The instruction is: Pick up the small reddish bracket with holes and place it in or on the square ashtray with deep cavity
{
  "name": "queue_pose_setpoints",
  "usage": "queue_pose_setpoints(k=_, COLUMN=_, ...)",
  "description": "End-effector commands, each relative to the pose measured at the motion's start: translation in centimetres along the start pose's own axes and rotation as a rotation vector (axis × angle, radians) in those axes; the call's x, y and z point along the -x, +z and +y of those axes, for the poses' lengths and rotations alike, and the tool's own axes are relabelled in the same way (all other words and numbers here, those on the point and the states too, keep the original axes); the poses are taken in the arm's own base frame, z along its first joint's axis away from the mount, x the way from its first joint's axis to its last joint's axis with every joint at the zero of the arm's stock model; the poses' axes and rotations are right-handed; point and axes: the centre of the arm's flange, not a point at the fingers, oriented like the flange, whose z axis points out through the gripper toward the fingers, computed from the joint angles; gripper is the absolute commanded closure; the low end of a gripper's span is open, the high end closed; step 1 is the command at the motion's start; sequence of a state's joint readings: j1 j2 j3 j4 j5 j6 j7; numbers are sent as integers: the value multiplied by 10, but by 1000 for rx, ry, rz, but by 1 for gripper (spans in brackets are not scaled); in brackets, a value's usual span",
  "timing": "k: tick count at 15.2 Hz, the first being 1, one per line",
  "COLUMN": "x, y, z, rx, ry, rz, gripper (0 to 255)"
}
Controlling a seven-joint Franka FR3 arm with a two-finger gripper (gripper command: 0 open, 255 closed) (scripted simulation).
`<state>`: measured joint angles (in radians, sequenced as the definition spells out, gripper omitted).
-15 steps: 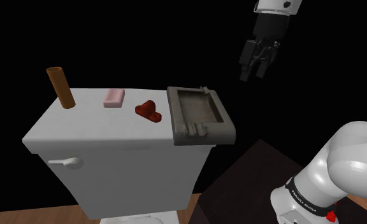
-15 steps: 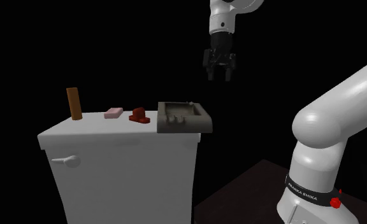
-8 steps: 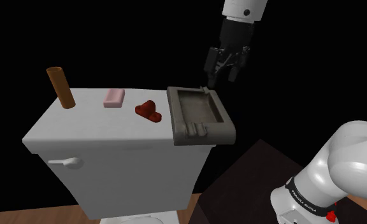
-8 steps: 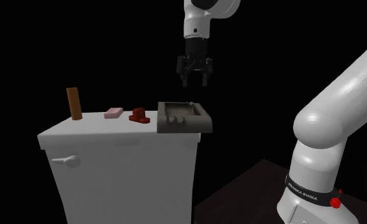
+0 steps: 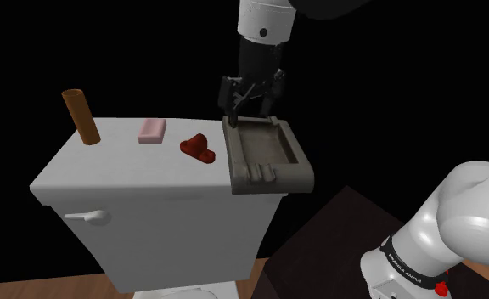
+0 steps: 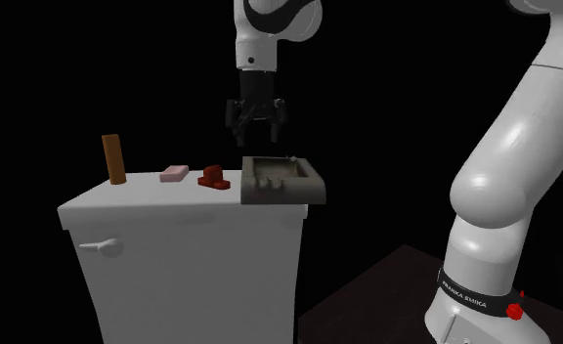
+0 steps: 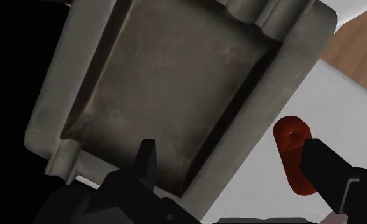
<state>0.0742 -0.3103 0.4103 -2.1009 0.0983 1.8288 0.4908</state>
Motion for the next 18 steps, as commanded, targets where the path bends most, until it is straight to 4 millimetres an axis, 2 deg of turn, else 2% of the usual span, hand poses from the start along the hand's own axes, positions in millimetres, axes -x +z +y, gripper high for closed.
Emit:
queue_pose_setpoints(k=1, x=-11, y=9, z=-25, rx=11, ry=0, rz=17, gripper=0)
queue_pose_setpoints(k=8, x=-47, y=33, z=-105, rx=53, ry=-4, rz=72, gripper=0)
queue_pose_setpoints(k=15, x=-49, y=70, z=-103, rx=53, ry=-4, rz=72, gripper=0)
queue_pose_setpoints(k=18, x=-49, y=73, z=-103, rx=53, ry=-4, rz=72, gripper=0)
